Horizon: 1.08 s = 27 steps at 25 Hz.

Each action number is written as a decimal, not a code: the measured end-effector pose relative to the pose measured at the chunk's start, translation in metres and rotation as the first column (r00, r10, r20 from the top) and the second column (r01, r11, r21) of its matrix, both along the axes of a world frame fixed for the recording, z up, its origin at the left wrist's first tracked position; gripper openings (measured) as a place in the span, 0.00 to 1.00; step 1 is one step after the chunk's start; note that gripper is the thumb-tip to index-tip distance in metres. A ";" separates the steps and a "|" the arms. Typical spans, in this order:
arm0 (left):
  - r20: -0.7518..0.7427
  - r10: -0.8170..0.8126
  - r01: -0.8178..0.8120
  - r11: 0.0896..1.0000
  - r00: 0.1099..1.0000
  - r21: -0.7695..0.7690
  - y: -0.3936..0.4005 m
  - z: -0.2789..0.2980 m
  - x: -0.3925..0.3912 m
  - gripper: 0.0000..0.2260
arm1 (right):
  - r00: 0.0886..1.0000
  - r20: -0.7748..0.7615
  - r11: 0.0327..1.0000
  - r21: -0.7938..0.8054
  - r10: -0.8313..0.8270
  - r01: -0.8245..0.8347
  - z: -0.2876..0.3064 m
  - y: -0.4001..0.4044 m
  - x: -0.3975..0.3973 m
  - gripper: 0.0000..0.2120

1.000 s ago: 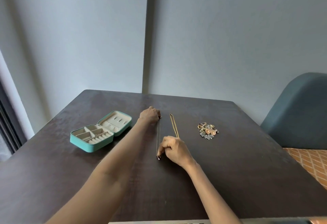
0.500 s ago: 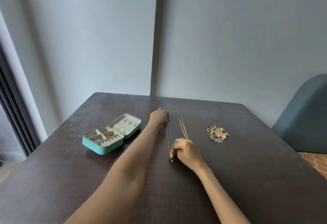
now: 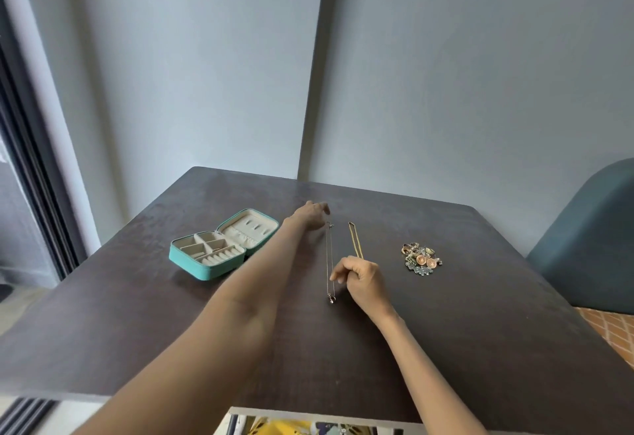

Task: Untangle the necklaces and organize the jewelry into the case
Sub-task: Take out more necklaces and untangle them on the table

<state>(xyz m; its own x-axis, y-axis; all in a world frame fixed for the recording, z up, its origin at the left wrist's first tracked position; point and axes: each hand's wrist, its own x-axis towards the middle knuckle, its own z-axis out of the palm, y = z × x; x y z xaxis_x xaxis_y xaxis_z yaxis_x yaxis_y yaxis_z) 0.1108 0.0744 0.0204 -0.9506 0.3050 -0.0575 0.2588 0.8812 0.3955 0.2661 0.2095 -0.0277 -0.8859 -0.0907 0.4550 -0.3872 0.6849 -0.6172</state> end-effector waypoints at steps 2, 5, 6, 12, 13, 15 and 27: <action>0.004 -0.014 0.014 0.999 1.000 0.043 -0.011 0.011 0.003 0.21 | 0.996 -0.054 0.996 -0.058 -0.078 0.075 -0.001 -0.003 -0.004 0.20; -0.071 0.002 0.004 0.996 0.997 0.089 -0.044 0.038 0.015 0.22 | 0.975 -0.166 0.987 -0.078 -0.149 0.138 0.013 -0.027 -0.012 0.21; -0.082 0.025 -0.018 0.996 0.996 0.082 -0.062 0.046 0.017 0.22 | 0.975 -0.156 0.986 -0.077 -0.161 0.150 0.019 -0.041 -0.015 0.20; 0.113 0.201 -0.185 0.973 0.973 -0.140 -0.171 0.033 0.034 0.12 | 0.883 0.449 0.970 -0.123 -0.135 0.211 0.026 -0.138 -0.027 0.14; 0.159 0.223 -0.204 0.971 0.962 -0.128 -0.180 0.029 0.041 0.11 | 0.860 0.502 0.960 -0.185 -0.091 0.209 0.026 -0.150 -0.025 0.15; 0.224 0.246 -0.247 0.969 0.943 -0.025 -0.194 0.025 0.047 0.11 | 0.842 0.539 0.934 -0.289 -0.021 0.208 0.027 -0.165 -0.024 0.17; 0.386 -0.027 -0.259 0.699 0.922 0.667 -0.227 -0.015 0.055 0.07 | 0.909 0.411 0.971 -0.182 -0.065 0.152 0.024 -0.149 -0.048 0.28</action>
